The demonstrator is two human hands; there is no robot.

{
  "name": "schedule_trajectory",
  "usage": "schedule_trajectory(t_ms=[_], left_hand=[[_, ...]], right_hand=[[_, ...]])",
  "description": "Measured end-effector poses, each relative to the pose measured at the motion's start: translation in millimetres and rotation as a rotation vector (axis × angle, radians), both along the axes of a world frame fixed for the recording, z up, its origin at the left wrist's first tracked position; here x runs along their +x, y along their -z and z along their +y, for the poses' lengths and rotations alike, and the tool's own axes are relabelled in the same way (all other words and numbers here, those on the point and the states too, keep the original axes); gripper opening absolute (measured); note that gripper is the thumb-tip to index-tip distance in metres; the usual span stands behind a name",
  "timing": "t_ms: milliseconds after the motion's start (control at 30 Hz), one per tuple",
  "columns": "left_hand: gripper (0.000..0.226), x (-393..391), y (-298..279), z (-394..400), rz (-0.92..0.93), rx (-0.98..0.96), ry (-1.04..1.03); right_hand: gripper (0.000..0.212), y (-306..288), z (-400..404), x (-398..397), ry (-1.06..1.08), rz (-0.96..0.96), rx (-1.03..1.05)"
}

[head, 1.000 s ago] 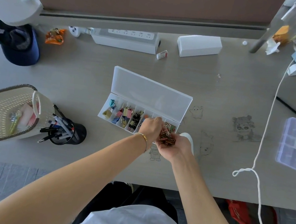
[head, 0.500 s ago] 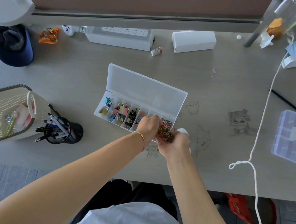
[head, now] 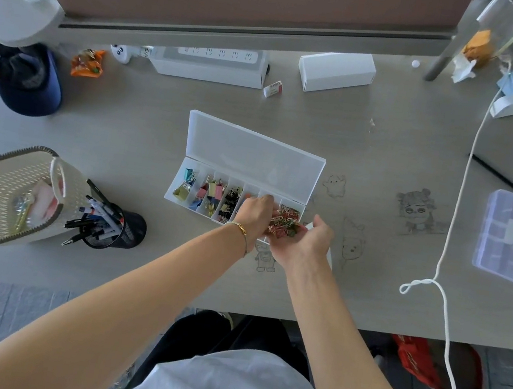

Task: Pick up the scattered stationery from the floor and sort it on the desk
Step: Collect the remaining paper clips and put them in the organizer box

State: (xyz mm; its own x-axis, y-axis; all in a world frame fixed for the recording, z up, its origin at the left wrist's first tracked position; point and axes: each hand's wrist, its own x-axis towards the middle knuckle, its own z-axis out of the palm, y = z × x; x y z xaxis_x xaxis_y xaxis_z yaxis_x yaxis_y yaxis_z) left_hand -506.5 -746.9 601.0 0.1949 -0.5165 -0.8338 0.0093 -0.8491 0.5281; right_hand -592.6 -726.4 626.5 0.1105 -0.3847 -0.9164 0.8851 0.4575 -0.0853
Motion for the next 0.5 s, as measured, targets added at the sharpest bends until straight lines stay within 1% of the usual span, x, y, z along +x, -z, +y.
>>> schedule_trajectory(t_ms=[233, 267, 333, 500], left_hand=[[0.026, 1, -1, -2, 0.040, -0.004, -0.001], [0.028, 1, -2, -1, 0.047, 0.000, 0.008], [0.033, 1, -3, 0, 0.064, 0.014, 0.031], [0.043, 0, -11, 2, 0.084, 0.040, 0.138]], right_hand=[[0.056, -3, 1, 5, -0.011, 0.045, -0.002], [0.053, -4, 2, 5, -0.020, 0.052, -0.009], [0.043, -5, 3, 5, -0.029, 0.049, -0.029], [0.041, -2, 4, 7, -0.089, 0.070, -0.080]])
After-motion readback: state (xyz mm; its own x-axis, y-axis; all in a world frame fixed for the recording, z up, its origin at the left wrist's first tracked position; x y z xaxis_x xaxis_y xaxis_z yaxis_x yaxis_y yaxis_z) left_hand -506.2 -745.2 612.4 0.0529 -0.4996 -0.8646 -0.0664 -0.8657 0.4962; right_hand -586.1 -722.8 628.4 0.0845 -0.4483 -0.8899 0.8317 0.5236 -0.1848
